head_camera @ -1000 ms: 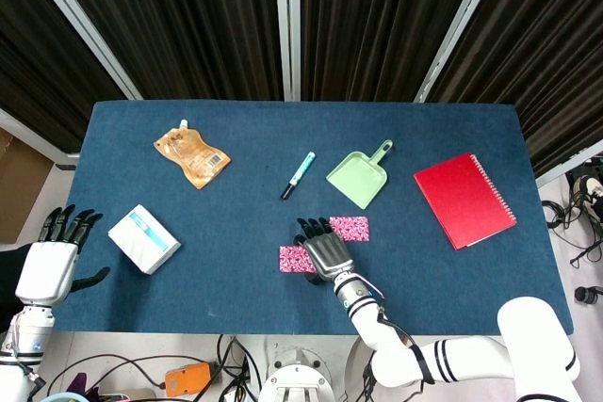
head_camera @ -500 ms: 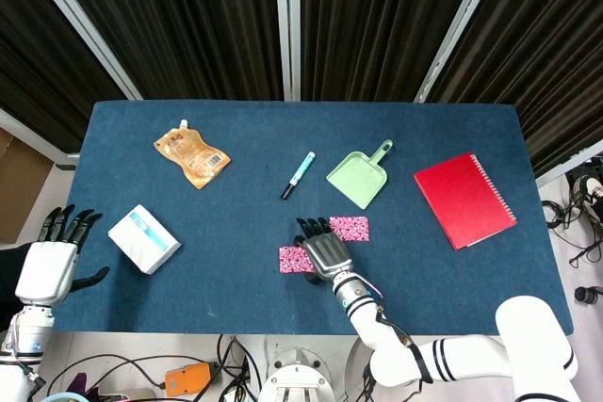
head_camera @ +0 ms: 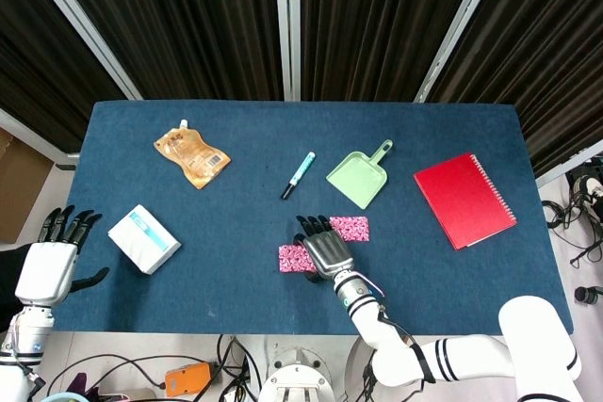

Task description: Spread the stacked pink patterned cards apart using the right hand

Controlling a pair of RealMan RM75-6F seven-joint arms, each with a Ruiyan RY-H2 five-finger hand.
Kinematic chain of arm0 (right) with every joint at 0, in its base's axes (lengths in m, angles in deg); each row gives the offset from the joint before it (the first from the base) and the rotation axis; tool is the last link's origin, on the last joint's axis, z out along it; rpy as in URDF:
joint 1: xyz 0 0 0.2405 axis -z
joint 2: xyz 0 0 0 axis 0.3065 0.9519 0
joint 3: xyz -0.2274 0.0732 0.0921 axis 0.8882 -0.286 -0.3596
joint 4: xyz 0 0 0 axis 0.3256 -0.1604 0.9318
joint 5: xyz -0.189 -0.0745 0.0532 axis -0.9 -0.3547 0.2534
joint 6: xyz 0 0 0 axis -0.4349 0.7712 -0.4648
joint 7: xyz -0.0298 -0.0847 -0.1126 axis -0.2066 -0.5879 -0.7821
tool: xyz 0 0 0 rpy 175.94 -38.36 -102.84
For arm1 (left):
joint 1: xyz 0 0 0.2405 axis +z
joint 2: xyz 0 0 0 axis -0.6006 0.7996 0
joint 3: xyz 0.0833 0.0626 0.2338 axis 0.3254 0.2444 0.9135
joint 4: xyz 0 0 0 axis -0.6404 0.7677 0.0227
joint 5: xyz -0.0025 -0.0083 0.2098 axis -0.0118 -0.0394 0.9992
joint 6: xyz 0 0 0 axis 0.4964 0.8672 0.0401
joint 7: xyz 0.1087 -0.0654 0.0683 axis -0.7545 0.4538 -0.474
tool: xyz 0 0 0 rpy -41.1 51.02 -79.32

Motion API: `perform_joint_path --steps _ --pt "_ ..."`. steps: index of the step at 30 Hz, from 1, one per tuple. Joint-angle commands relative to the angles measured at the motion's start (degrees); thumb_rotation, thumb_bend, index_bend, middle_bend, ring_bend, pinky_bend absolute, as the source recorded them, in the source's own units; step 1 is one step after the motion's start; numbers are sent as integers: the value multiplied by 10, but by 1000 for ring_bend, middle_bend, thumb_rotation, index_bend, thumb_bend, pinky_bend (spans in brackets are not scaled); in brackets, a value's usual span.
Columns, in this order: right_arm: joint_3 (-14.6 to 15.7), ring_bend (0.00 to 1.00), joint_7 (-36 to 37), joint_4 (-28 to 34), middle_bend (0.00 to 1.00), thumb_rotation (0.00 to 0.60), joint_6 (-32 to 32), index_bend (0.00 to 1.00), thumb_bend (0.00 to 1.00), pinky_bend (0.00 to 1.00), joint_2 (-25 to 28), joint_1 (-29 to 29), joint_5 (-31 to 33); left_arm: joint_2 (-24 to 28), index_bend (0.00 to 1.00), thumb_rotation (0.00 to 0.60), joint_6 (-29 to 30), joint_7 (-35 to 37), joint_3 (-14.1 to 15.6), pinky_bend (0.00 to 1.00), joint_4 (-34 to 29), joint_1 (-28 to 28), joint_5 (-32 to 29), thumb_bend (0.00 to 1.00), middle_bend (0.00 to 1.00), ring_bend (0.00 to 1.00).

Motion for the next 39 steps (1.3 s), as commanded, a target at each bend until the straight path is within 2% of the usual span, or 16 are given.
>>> perform_joint_path --steps 1,5,11,16,21,27,31,36,39 --pt "2 0 8 9 70 600 1 490 436 0 9 4 -12 0 154 600 1 -1 0 0 -1 0 1 80 131 0" --pt "4 0 21 30 73 600 3 493 436 0 28 11 -29 2 154 600 2 -2 -1 0 -4 -1 3 80 131 0" --pt "26 0 58 79 73 600 12 493 436 0 104 43 -69 3 154 600 4 -3 -1 0 -7 -1 7 80 131 0" --pt "63 0 116 100 73 600 6 493 435 0 182 83 -117 1 155 600 3 -5 -2 0 -10 -4 10 80 131 0" --pt "105 0 173 80 73 600 -13 493 436 0 223 114 -172 0 154 600 0 -12 -3 0 -17 -8 11 81 131 0" --pt "130 0 199 43 73 600 -16 488 435 0 225 138 -225 1 154 600 -1 -20 -3 0 -26 -9 10 80 131 0" --pt "135 0 198 23 72 600 -19 461 435 0 213 146 -240 3 155 600 -2 -25 -3 0 -30 -9 10 80 131 0" --pt "137 0 187 13 72 600 -20 335 436 0 205 154 -248 5 154 600 -1 -28 -3 0 -34 -9 9 80 131 0" --pt "138 0 182 17 72 600 -16 294 433 0 208 161 -254 6 154 600 -1 -29 -3 0 -35 -9 8 80 131 0"
